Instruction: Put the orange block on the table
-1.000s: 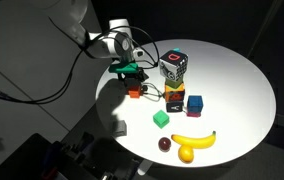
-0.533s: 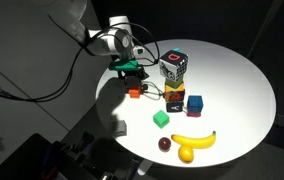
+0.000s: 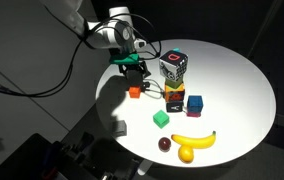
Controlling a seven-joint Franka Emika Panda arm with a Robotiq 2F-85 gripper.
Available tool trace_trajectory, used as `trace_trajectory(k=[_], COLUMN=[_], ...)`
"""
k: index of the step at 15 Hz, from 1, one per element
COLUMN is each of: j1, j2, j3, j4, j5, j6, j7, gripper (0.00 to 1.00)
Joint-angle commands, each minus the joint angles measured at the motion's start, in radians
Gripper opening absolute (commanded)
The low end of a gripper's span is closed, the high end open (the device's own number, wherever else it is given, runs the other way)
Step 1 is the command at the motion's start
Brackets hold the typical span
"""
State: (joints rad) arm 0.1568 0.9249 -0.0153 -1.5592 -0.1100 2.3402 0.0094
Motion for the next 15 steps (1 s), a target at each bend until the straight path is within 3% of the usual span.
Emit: trace_trajectory(k=[1, 9, 15], j1=[-0.013, -0.008, -0.008], j2=[-0.057, -0.172, -0.272], j3=[0.009, 0.009, 0.022], j4=[-0.012, -0.056, -0.133], j5=[0.014, 0.028, 0.046], j6=[-0.029, -0.043, -0.121], j7=[0.035, 0.121, 0.132], gripper=[1.0, 1.0, 1.0])
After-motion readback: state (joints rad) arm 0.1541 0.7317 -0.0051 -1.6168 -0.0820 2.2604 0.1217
